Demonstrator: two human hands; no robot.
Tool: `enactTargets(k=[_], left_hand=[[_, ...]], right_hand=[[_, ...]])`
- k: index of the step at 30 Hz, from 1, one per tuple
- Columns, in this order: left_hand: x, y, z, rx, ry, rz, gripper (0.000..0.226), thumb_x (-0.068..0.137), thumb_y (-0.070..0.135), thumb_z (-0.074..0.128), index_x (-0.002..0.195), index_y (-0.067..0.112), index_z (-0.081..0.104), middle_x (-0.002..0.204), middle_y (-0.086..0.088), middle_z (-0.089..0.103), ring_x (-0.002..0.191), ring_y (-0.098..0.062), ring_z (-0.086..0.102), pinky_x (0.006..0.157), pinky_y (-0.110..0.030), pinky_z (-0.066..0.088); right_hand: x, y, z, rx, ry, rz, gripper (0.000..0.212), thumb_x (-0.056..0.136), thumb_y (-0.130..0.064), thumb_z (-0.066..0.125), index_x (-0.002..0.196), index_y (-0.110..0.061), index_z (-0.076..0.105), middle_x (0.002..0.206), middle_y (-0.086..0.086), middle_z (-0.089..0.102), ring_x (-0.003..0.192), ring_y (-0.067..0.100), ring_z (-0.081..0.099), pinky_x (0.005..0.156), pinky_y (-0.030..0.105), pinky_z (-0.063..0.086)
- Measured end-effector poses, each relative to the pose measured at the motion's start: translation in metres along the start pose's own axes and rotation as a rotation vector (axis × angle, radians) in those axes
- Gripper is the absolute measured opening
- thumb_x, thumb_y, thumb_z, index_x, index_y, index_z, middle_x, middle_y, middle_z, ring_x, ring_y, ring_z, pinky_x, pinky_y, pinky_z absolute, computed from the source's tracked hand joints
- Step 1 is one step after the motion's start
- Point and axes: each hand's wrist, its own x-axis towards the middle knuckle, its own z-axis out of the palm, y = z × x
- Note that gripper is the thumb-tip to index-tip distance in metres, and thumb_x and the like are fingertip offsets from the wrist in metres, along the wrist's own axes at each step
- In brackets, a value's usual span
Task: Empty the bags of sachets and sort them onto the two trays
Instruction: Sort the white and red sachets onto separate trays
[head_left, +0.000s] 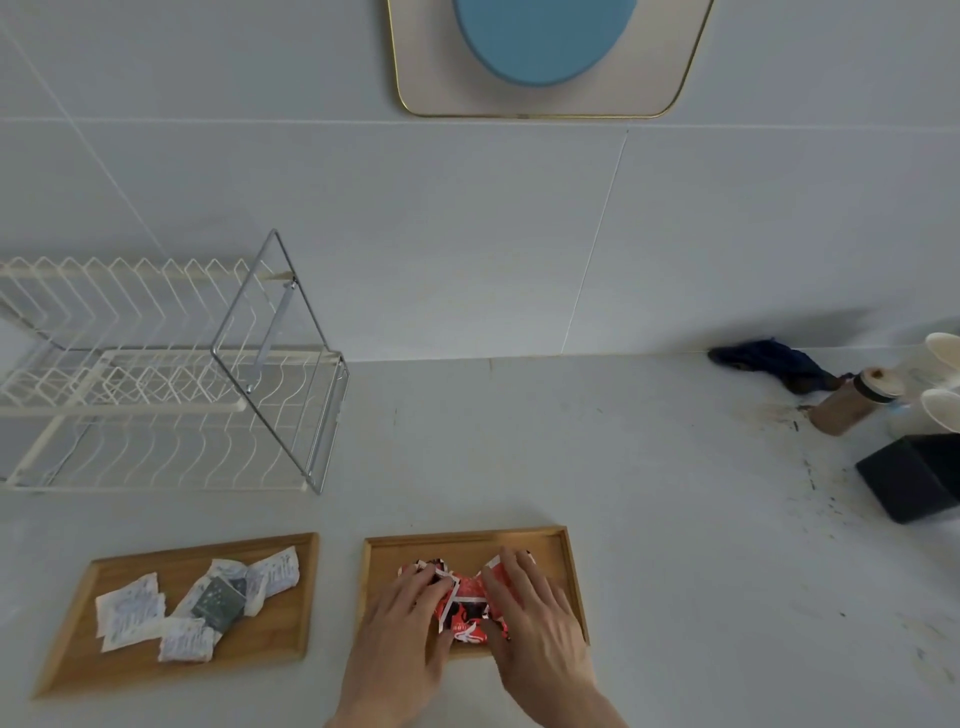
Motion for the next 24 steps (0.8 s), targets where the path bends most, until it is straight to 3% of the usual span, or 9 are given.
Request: enactTargets(k=[3, 5, 7, 9, 12, 18, 20, 24], left_hand=[[0.000, 0.001, 0.001, 0.051, -0.015, 0.019, 0.060, 0.098, 0.043, 0.046, 0.153, 0.038, 0.022, 0.163, 0.019, 0.013, 0.152, -0.008, 0.003, 0.121, -0.029, 0.004], [0.000, -0.001, 0.004, 0.063, -0.023, 0.029, 0.062, 0.099, 0.042, 0.045, 0.154, 0.037, 0.018, 0.165, 0.017, 0.008, 0.153, -0.008, -0.002, 0.121, -0.030, 0.001], [0.001, -0.005, 0.012, 0.062, -0.027, 0.043, 0.063, 0.098, 0.045, 0.044, 0.155, 0.036, 0.017, 0.165, 0.016, 0.005, 0.151, -0.006, -0.008, 0.121, -0.028, -0.005], [0.002, -0.010, 0.018, 0.091, -0.039, 0.042, 0.065, 0.095, 0.049, 0.048, 0.153, 0.035, 0.023, 0.165, 0.013, 0.014, 0.150, -0.005, -0.008, 0.120, -0.025, -0.008], [0.001, -0.013, 0.019, 0.176, -0.129, 0.015, 0.066, 0.087, 0.057, 0.050, 0.147, 0.033, 0.037, 0.158, 0.007, 0.038, 0.148, -0.010, 0.009, 0.116, -0.029, -0.003], [0.003, -0.008, 0.014, 0.191, -0.070, 0.007, 0.064, 0.095, 0.067, 0.025, 0.148, 0.034, 0.039, 0.159, 0.008, 0.034, 0.150, -0.013, 0.013, 0.118, -0.033, -0.001], [0.006, -0.004, 0.008, 0.185, -0.031, -0.008, 0.067, 0.095, 0.069, 0.021, 0.150, 0.033, 0.037, 0.162, 0.007, 0.029, 0.151, -0.013, 0.009, 0.119, -0.033, -0.003], [0.019, -0.003, -0.003, 0.199, 0.074, 0.005, 0.073, 0.092, 0.075, 0.015, 0.156, 0.039, 0.015, 0.166, 0.011, -0.002, 0.152, -0.012, -0.015, 0.120, -0.036, -0.013]], right_hand=[[0.000, 0.005, 0.003, -0.041, -0.042, 0.035, 0.050, 0.102, -0.045, 0.026, 0.138, -0.028, 0.055, 0.151, 0.003, 0.053, 0.136, 0.026, 0.055, 0.099, 0.039, 0.057], [-0.001, 0.008, 0.006, -0.060, -0.079, 0.055, 0.052, 0.102, -0.048, 0.025, 0.143, -0.028, 0.050, 0.155, 0.004, 0.048, 0.140, 0.027, 0.050, 0.107, 0.042, 0.052], [0.000, 0.009, 0.007, -0.068, -0.119, 0.060, 0.057, 0.103, -0.054, 0.023, 0.148, -0.028, 0.044, 0.159, 0.004, 0.043, 0.145, 0.028, 0.043, 0.116, 0.042, 0.034], [0.001, 0.010, 0.006, -0.069, -0.161, 0.079, 0.063, 0.102, -0.061, 0.019, 0.151, -0.029, 0.041, 0.162, 0.003, 0.038, 0.147, 0.030, 0.038, 0.116, 0.041, 0.019], [0.004, 0.010, 0.002, -0.049, -0.197, 0.110, 0.067, 0.098, -0.069, 0.023, 0.150, -0.031, 0.044, 0.161, 0.003, 0.039, 0.147, 0.033, 0.038, 0.118, 0.040, 0.005], [0.008, 0.014, -0.010, 0.034, -0.144, 0.089, 0.084, 0.088, -0.084, 0.033, 0.157, -0.035, 0.030, 0.167, 0.002, 0.020, 0.155, 0.030, 0.015, 0.120, 0.047, 0.010], [0.010, 0.018, -0.014, 0.035, -0.127, 0.106, 0.086, 0.086, -0.085, 0.032, 0.158, -0.038, 0.023, 0.169, 0.002, 0.015, 0.156, 0.029, 0.009, 0.121, 0.049, 0.006], [0.020, 0.022, -0.026, 0.018, -0.101, 0.147, 0.092, 0.084, -0.089, 0.023, 0.159, -0.037, 0.017, 0.170, 0.001, 0.004, 0.157, 0.027, -0.006, 0.122, 0.051, -0.001]])
